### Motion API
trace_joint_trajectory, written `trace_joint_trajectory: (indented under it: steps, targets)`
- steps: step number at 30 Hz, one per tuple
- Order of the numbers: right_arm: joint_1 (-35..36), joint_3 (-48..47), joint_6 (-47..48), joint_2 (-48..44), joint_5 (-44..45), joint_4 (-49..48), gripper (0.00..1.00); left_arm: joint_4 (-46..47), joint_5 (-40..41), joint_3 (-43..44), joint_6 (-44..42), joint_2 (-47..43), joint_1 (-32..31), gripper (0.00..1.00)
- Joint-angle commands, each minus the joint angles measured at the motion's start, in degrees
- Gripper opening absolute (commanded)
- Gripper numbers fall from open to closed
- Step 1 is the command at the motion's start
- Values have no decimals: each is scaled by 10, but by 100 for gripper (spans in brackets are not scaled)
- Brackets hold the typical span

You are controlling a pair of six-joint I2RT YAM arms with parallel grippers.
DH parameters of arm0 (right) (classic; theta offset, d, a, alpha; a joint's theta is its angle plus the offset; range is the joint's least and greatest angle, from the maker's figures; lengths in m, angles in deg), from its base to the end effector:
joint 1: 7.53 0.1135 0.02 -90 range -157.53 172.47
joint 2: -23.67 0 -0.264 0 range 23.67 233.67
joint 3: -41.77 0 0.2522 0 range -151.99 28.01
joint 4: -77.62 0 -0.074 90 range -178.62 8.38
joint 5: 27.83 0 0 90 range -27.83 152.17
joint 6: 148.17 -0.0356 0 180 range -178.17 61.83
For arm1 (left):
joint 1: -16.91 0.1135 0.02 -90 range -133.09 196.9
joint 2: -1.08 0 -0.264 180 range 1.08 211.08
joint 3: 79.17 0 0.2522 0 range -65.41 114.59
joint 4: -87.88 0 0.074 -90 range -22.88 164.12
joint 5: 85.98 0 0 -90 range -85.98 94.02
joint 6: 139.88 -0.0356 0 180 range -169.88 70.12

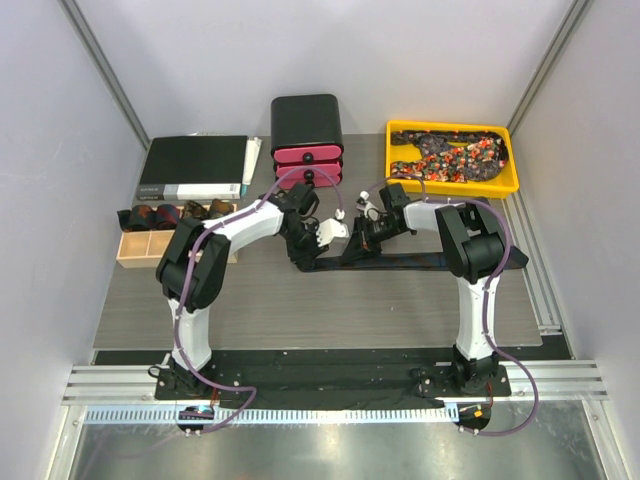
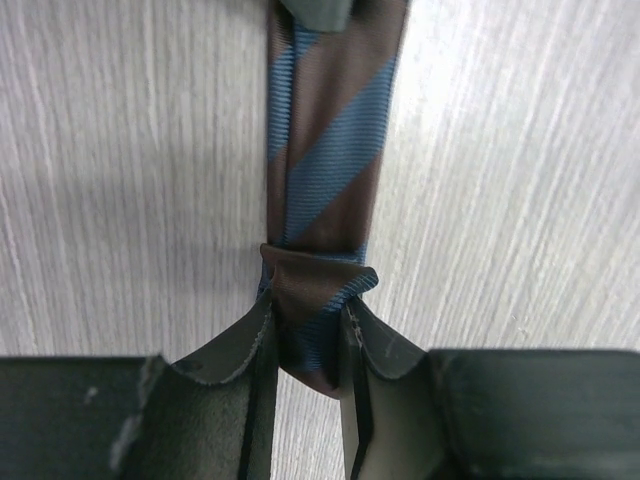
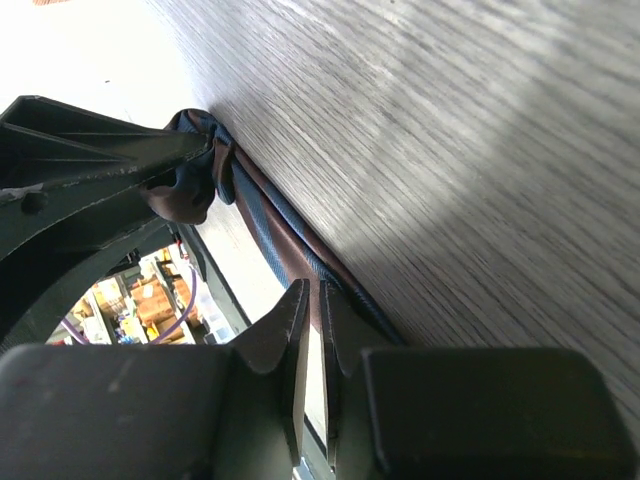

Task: Roll the ties
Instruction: Roll the tie at the center of the board.

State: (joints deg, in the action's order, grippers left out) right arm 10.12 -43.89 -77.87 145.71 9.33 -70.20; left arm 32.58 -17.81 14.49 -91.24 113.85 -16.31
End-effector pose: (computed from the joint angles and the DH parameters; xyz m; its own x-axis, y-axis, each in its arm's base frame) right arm 0.3707 0.1477 0.0988 -0.9904 -0.1014 -0.0941 -0.1348 0.5539 0.8216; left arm 0.3184 -0.2243 0.1713 -0.2135 0.8731 -0.4384 0.9769 0.1931 -0.0912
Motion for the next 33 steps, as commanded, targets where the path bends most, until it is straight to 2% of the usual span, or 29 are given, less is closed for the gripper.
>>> trace_joint_trajectory:
  steps: [1, 7, 11, 14, 19, 21, 27, 33]
  targets:
    - [-3, 13, 42, 26, 121, -15, 15, -46, -25, -22, -46, -30, 16, 25]
    - [-2, 9, 41, 25, 115, -14, 15, -84, -3, 6, -58, 16, 15, 25]
    - [-2, 10, 13, -1, 70, -24, 15, -83, 33, 17, -41, 40, 11, 25]
    - [-2, 30, -52, -45, 34, -74, 18, -83, 35, 17, -32, 50, 10, 28]
    - [22, 103, -222, -94, -18, -250, 29, -79, 28, 13, -29, 54, 10, 29]
    - [37, 125, -262, -99, -23, -320, 32, -79, 28, 11, -30, 53, 10, 30]
    - [82, 124, -307, -63, -6, -386, 37, -72, 24, 4, -35, 49, 10, 32]
    - [98, 118, -312, -45, 10, -406, 40, -68, 27, -7, -39, 40, 10, 33]
